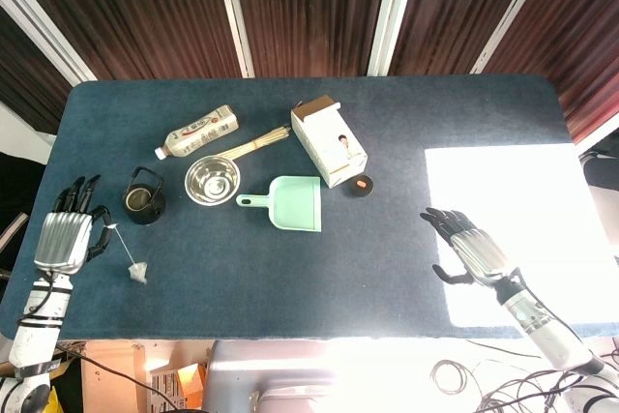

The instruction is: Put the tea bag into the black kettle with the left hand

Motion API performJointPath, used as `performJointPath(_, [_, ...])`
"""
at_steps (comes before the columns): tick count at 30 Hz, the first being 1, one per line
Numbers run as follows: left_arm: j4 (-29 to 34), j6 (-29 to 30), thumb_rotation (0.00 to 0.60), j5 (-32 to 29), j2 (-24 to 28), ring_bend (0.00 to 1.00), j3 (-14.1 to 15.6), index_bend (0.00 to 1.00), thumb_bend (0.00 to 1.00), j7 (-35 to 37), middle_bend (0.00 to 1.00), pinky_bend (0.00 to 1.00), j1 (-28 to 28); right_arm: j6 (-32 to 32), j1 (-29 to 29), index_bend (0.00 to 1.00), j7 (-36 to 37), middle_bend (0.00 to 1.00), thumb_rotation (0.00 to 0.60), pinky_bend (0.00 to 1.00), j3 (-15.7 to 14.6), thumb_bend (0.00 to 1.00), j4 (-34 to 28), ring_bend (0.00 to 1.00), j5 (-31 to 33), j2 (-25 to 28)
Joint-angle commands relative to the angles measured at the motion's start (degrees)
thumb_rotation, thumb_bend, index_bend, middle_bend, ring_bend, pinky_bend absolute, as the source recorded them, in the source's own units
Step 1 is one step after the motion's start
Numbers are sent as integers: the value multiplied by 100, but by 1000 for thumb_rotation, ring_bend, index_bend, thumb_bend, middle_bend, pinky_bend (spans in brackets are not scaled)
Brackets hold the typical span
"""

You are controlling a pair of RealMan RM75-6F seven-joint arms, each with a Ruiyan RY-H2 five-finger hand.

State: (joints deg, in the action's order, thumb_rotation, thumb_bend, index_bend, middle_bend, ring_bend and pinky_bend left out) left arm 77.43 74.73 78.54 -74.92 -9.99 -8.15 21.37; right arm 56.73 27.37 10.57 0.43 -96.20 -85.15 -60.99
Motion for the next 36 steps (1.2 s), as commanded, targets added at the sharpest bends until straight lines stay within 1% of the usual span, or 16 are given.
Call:
performJointPath(1, [242, 146, 600, -69, 166, 0, -268, 656, 450, 2, 79, 156, 110, -24, 9, 0, -5, 4, 600, 0, -2, 330, 15, 0, 10, -13])
performJointPath(3, [322, 207, 600, -127, 209, 0, -419, 656, 448, -18, 80, 156, 175, -35, 12, 0, 2, 4, 600, 0, -2, 330, 22, 0, 13, -19])
performJointPath(4, [386, 226, 600, -210, 243, 0, -544, 656, 447, -47, 81, 156, 229, -40, 14, 0, 6, 4, 600, 0, -2, 330, 32, 0, 13, -22])
performJointPath(10, [586, 41, 600, -660, 350, 0, -904, 656, 442, -233, 90, 156, 465, -67, 24, 0, 72, 4, 600, 0, 9, 331, 100, 0, 33, -18])
performJointPath(16, [510, -145, 600, -889, 302, 0, -993, 656, 441, -331, 91, 156, 604, -93, 34, 0, 122, 4, 600, 0, 8, 331, 142, 0, 34, -23])
performJointPath(19, [208, -466, 600, -1273, 166, 0, -1098, 657, 440, -415, 92, 156, 793, -111, 30, 0, 197, 4, 600, 0, 1, 331, 231, 0, 40, -18])
performJointPath(25, [-215, -759, 600, -1470, -29, 0, -1043, 656, 440, -341, 96, 156, 953, -119, 34, 0, 401, 4, 600, 0, 20, 331, 382, 0, 41, 8])
performJointPath(31, [-540, -912, 600, -1513, -241, 0, -903, 656, 440, -394, 96, 156, 1064, -110, 31, 0, 467, 4, 600, 0, 7, 331, 427, 0, -7, -2])
performJointPath(36, [-579, -922, 600, -1455, -282, 0, -782, 656, 440, -356, 96, 156, 1046, -110, 20, 0, 495, 4, 600, 0, -7, 330, 476, 0, -14, -12])
